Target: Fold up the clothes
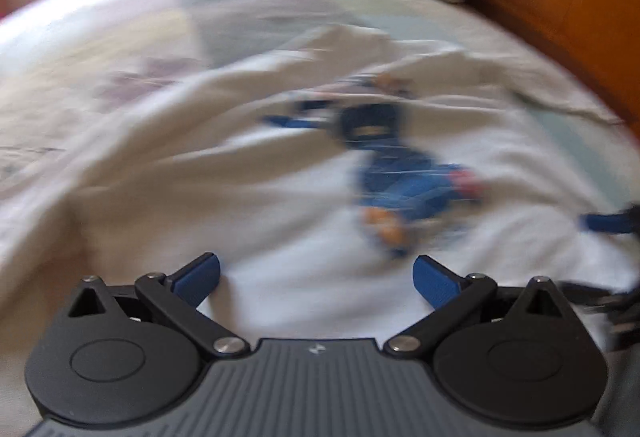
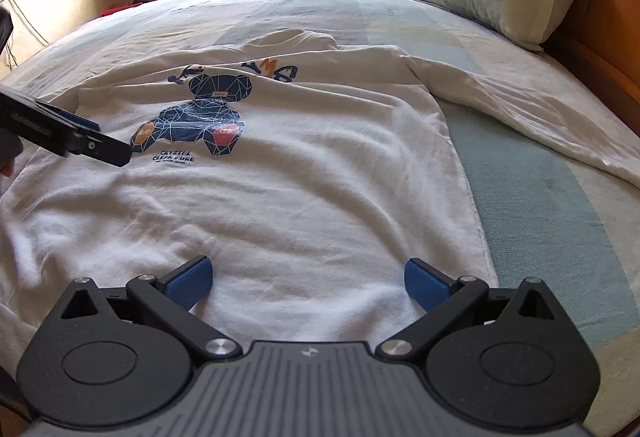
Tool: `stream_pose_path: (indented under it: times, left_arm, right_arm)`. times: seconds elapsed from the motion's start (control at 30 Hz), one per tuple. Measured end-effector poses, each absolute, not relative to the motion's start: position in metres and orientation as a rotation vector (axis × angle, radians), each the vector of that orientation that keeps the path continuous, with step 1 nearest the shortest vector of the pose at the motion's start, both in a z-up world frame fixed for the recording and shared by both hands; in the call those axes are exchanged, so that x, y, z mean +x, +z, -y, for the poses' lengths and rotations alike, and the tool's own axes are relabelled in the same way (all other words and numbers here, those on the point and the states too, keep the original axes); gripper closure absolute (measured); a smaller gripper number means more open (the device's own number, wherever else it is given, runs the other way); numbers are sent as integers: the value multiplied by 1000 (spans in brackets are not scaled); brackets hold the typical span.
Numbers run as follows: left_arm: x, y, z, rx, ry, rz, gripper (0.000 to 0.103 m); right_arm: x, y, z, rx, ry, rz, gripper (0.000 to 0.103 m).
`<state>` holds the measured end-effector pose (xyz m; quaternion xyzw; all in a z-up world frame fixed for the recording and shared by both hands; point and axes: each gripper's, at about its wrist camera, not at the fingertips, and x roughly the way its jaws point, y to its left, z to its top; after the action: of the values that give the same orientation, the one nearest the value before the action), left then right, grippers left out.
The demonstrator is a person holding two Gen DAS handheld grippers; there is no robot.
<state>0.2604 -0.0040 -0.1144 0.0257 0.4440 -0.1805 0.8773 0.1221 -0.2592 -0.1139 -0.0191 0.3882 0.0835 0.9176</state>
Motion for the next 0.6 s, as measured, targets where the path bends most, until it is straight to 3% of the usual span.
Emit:
stream_pose_path:
  times: [0.17, 0.4, 0.6]
  left_arm:
    - [265, -104, -20, 9, -272, -930, 1]
    - [254, -86, 25, 64, -464, -884, 1]
    - [257, -110, 44, 185, -383, -926, 1]
  right_arm:
    - [122, -115, 260, -38, 175, -789, 0]
    - [125, -114, 259, -38, 171, -806, 0]
    - [126, -113, 260, -39, 170, -811, 0]
